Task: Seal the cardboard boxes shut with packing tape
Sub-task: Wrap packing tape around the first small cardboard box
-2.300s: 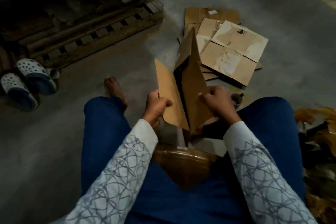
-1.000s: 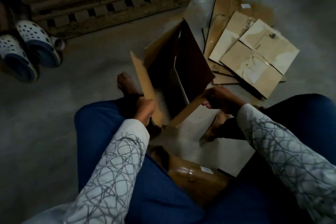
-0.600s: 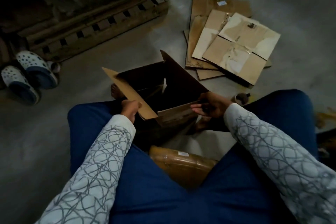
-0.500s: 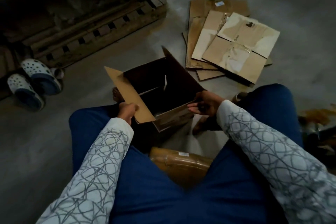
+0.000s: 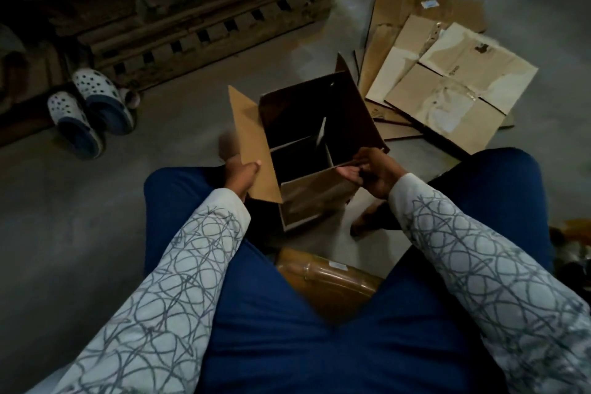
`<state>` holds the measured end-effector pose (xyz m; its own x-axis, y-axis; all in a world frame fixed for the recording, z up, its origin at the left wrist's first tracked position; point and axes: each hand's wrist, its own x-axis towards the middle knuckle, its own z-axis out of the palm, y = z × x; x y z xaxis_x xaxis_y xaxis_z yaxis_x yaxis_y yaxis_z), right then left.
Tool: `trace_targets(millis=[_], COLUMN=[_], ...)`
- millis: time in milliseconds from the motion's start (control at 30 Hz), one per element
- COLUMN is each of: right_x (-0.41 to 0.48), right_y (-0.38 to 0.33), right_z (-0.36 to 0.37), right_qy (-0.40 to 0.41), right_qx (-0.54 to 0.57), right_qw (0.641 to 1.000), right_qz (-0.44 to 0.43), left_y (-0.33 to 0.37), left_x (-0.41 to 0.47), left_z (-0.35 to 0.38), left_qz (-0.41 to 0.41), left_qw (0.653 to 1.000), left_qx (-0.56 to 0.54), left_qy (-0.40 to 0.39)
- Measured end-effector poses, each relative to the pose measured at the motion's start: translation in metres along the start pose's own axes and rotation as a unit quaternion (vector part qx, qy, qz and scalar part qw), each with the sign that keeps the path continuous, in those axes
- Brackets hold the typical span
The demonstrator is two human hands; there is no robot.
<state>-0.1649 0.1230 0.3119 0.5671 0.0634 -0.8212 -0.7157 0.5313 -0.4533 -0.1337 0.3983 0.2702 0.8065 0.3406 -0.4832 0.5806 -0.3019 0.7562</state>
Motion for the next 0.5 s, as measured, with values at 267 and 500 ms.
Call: trace_targets(millis=[267, 500], right_x=[0.032, 0.051], right_y=[0.012, 0.038], right_z=[-0.015, -0.01], right_qy=[-0.046, -0.025], right_qx=[-0.087, -0.734], right_qw=[0.995, 0.644], right_qz=[-0.032, -0.213], left_y=[-0.002, 0.001], left_x=[0.004, -0.005], left_z=[0.008, -0.001], left_qz=[-0.006, -0.013], left_qw=[1.0, 0.998], left_qx=[-0.009, 0.061], left_qy=[0.016, 0.013])
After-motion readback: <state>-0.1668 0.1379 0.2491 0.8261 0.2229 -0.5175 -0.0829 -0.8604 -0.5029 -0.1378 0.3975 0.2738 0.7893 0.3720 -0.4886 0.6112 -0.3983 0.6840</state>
